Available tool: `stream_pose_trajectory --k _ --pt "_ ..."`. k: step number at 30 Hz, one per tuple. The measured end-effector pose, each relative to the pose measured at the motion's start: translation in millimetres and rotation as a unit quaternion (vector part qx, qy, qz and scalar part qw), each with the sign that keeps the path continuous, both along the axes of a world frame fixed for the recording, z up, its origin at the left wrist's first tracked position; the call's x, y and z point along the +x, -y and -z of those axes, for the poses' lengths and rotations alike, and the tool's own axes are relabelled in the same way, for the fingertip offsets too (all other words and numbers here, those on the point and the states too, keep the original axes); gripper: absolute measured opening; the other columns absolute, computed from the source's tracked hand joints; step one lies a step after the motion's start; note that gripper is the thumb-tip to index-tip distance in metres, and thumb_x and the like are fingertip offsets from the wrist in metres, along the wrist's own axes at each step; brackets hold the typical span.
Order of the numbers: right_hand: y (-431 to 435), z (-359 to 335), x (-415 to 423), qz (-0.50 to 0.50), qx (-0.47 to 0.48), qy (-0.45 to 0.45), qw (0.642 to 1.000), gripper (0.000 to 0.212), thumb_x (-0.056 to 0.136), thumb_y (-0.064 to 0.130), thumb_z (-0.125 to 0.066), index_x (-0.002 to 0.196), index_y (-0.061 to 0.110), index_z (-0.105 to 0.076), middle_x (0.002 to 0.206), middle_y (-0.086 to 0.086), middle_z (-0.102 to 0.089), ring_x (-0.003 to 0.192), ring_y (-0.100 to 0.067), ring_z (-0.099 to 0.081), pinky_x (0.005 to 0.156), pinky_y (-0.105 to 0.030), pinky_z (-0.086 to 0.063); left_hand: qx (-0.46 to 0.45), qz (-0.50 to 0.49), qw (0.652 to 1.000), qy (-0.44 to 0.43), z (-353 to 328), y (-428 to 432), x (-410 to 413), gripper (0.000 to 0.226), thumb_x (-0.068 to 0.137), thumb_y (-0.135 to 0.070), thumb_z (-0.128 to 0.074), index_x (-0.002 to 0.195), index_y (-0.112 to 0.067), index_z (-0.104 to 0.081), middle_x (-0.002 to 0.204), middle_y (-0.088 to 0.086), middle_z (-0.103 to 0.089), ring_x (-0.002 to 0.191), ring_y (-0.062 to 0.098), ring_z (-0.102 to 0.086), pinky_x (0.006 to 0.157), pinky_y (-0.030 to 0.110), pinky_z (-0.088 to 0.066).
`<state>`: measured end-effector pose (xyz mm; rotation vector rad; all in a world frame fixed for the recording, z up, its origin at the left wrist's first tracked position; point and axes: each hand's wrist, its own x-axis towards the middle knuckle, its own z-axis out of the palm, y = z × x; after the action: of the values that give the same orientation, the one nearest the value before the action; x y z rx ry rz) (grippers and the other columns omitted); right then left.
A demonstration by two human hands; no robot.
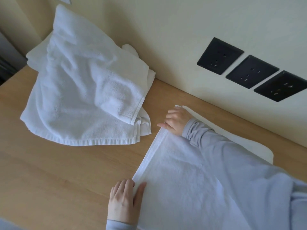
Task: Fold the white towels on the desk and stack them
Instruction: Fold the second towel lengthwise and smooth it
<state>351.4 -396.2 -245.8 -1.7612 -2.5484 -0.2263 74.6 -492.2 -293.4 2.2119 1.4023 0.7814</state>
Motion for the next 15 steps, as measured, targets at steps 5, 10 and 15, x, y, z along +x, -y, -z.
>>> stream_pose_trajectory --k 5,10,15 --pt "-23 6 -5 0.064 -0.135 0.104 0.983 0.069 0.098 0.051 -0.025 0.063 0.007 -0.064 0.062 -0.004 -0.062 0.063 -0.021 -0.060 0.055 -0.024 -0.035 -0.030 0.026 0.999 0.011 -2 -5 -6 0.072 0.098 -0.050 -0.020 0.052 -0.005 -0.053 0.048 0.001 -0.046 0.064 0.016 -0.037 0.052 0.024 -0.034" --pt "-21 7 10 0.105 -0.097 0.031 0.989 0.062 0.098 0.047 -0.027 0.062 0.008 -0.059 0.061 -0.001 -0.055 0.069 -0.016 -0.049 0.064 -0.031 -0.045 -0.084 0.034 0.996 0.017 -9 -7 -12 0.047 0.086 -0.040 -0.038 0.054 -0.008 -0.052 0.053 -0.004 -0.046 0.063 0.012 -0.038 0.052 0.024 -0.036" --pt "-26 10 29 0.147 -0.102 0.017 0.984 0.061 0.099 0.041 -0.032 0.051 0.008 -0.052 0.050 -0.003 -0.049 0.054 -0.017 -0.044 0.069 -0.030 -0.040 -0.065 0.045 0.997 0.012 -13 -6 -12 0.062 0.096 -0.044 -0.026 0.053 -0.008 -0.052 0.051 -0.002 -0.046 0.063 0.013 -0.039 0.051 0.023 -0.037"
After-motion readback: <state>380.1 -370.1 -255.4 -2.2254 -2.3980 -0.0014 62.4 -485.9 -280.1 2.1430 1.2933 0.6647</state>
